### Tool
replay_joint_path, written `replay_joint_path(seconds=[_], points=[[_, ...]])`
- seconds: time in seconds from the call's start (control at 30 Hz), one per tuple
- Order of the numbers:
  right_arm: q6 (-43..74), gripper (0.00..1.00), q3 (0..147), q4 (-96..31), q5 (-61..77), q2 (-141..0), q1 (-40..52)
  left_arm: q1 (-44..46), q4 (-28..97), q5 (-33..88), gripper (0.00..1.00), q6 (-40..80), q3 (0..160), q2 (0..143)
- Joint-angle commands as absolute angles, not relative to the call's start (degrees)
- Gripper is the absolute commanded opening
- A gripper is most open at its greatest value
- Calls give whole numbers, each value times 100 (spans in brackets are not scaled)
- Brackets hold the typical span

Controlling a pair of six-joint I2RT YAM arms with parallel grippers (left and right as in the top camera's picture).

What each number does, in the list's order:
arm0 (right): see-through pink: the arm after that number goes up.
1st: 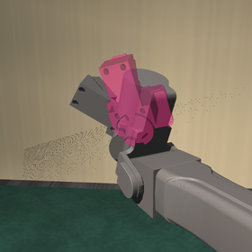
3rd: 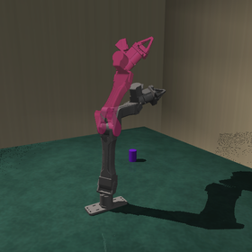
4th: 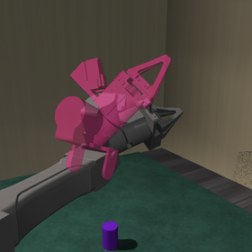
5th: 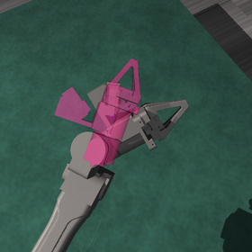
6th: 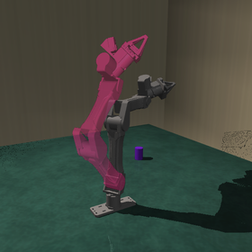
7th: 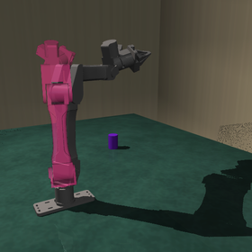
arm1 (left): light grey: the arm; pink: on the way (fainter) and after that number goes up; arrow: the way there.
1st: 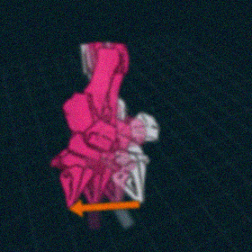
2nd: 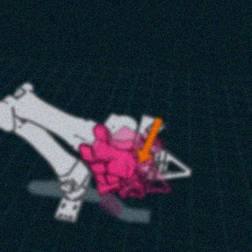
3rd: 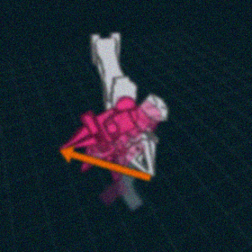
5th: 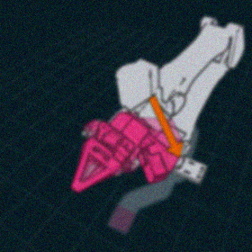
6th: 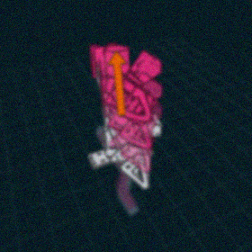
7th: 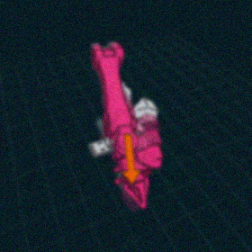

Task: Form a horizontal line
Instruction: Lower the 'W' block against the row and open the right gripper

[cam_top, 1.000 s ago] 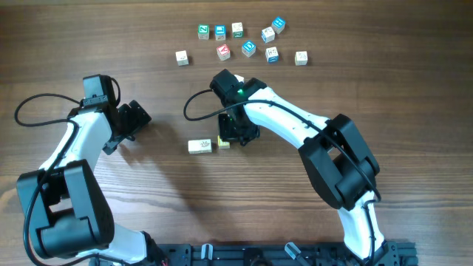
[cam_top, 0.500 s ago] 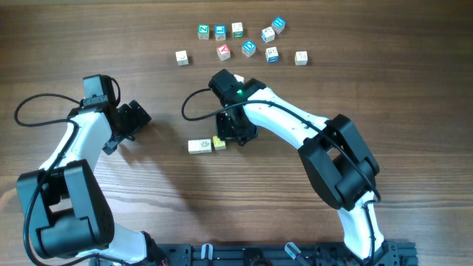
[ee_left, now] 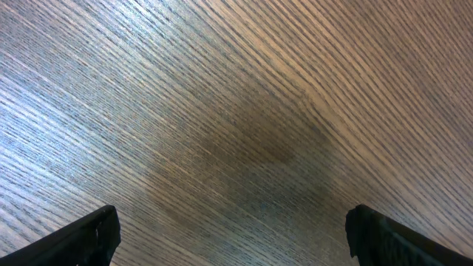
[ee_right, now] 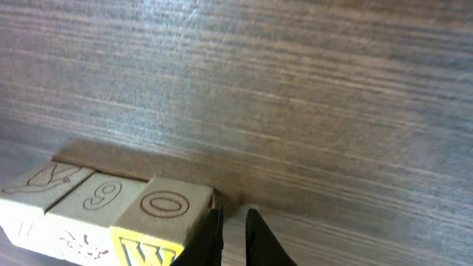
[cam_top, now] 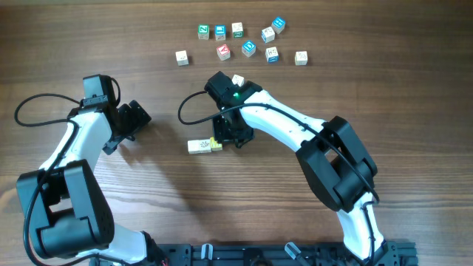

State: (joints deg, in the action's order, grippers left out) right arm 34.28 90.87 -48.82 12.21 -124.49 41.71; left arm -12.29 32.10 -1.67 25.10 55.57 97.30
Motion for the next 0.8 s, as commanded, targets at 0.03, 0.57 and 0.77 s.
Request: replay_joint_path(seconds=[0.03,0.57,0.77], points=[[3470,9,9063,-4405,622,-12381,4056,-1238,3210,-183,100,2443,5616,9762],[3312,4,9063,-3841,1063,-12381,4185,-1238,3210,-183,100,2443,5616,9762],[3312,4,9063,-3870,1391,-12381,4200,-1238,3210,-183,100,2443,5616,9762]])
